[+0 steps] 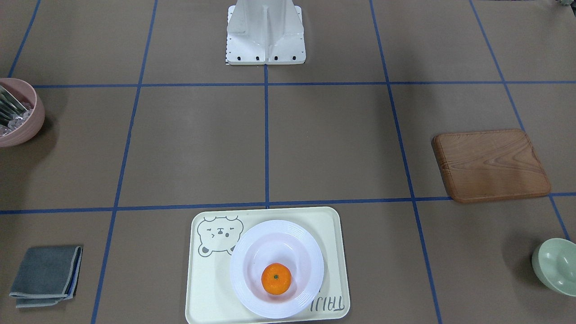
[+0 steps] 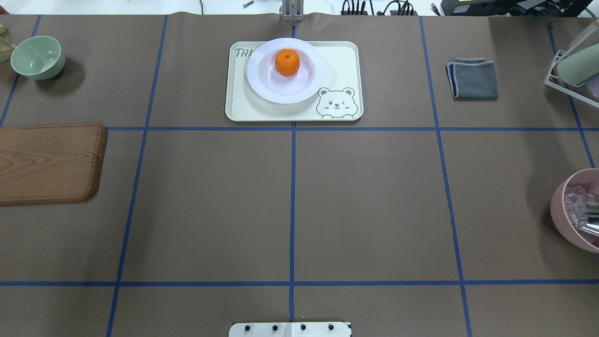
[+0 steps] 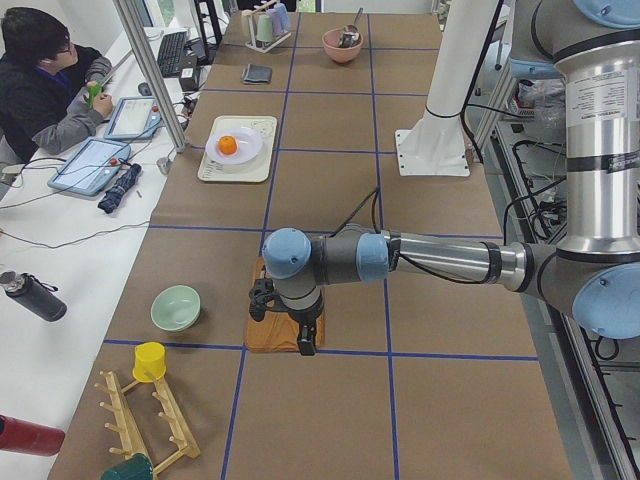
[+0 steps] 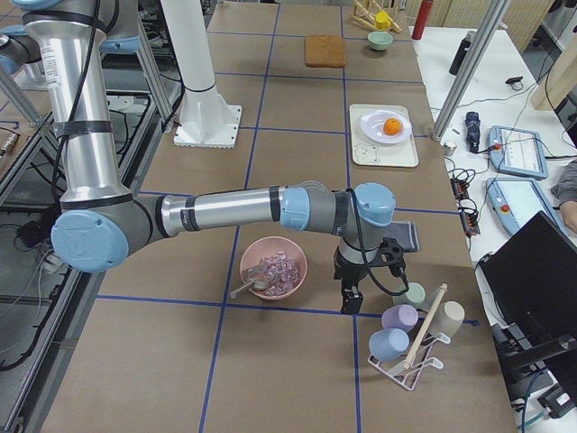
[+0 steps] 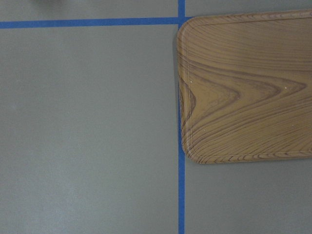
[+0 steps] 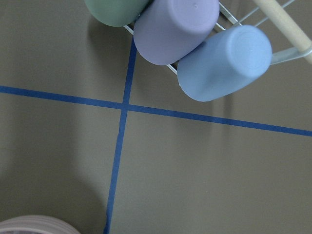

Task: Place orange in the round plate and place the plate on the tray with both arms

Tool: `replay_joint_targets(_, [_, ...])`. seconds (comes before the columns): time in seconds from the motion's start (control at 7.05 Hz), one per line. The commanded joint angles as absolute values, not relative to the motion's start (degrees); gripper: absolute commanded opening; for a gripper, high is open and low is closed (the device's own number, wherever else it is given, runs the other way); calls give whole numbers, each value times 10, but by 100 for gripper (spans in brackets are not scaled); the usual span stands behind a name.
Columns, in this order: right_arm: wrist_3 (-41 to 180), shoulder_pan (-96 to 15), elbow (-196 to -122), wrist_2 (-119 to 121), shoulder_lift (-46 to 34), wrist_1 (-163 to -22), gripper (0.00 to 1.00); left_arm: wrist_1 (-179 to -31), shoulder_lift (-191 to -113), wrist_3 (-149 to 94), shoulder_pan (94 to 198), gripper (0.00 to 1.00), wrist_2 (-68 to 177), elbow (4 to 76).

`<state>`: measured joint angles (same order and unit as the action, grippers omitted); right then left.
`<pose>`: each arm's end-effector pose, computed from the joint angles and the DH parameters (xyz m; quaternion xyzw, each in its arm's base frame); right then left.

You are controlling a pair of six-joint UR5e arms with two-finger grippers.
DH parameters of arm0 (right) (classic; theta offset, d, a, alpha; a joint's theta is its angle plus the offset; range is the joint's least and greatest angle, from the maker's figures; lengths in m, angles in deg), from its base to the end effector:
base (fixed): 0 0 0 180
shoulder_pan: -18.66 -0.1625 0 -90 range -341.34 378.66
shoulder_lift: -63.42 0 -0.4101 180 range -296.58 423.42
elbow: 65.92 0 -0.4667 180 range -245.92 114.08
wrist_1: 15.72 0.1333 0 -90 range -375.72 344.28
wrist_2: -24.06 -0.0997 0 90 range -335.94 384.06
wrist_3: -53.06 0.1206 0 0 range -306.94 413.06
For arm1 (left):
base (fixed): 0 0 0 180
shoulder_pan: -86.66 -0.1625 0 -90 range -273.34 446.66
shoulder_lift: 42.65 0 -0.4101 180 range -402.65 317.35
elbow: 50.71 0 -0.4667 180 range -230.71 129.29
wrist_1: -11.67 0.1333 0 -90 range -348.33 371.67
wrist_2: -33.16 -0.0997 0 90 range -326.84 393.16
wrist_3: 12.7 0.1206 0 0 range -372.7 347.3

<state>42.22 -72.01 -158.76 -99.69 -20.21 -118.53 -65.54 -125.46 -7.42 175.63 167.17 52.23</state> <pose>0.0733 -0.5986 0.6017 -0.0008 -0.2917 -0.0757 0.9535 -0.0405 -0.5022 0.6209 -0.0430 0.3758 0.0280 0.9253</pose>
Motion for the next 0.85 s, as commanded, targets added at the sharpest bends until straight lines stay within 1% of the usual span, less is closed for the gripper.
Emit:
replay_joint_targets(0.0, [423,-717,-1587,-993,-214,-1165,100,-659,-1254,-73,1757,99,1675,529])
replay_joint_targets(0.71, [425,-716,-1579,-1059,-224,-1164,100,-658,-1254,-74,1755,99,1674,528])
